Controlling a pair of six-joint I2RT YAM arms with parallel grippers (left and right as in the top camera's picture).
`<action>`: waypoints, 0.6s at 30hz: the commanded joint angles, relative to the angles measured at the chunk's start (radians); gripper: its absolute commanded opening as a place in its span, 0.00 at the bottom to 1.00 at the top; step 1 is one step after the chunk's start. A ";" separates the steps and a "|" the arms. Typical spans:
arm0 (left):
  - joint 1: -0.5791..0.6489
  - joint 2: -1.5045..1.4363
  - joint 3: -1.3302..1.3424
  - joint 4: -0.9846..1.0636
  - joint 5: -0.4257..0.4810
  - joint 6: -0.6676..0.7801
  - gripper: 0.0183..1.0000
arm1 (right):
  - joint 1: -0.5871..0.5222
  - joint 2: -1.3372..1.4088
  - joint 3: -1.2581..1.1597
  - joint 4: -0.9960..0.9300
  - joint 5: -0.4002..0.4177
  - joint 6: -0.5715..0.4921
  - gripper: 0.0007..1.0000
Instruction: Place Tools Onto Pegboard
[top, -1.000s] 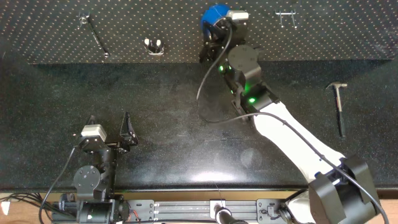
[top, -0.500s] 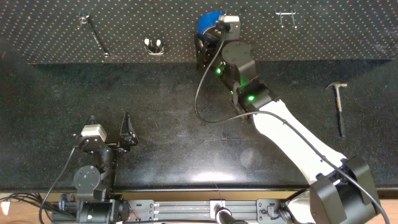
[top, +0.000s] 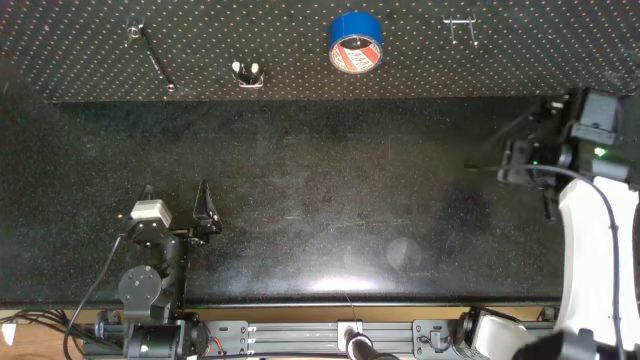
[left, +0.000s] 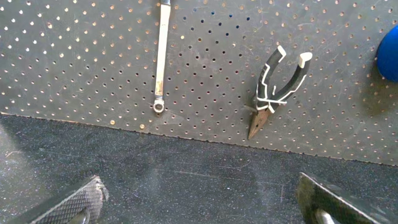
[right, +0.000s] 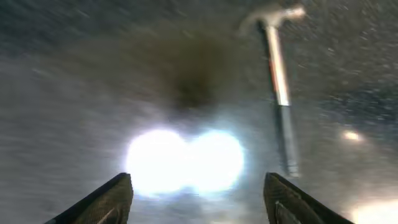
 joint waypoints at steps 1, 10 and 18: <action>-0.003 -0.009 -0.002 -0.005 -0.005 0.019 0.99 | -0.185 0.230 -0.002 -0.008 -0.149 -0.439 0.71; -0.003 -0.009 -0.002 -0.005 -0.005 0.019 0.99 | -0.358 0.386 -0.002 0.090 -0.034 -0.647 0.71; -0.003 -0.009 -0.002 -0.005 -0.005 0.019 0.99 | -0.357 0.438 0.035 0.188 -0.115 -0.509 0.67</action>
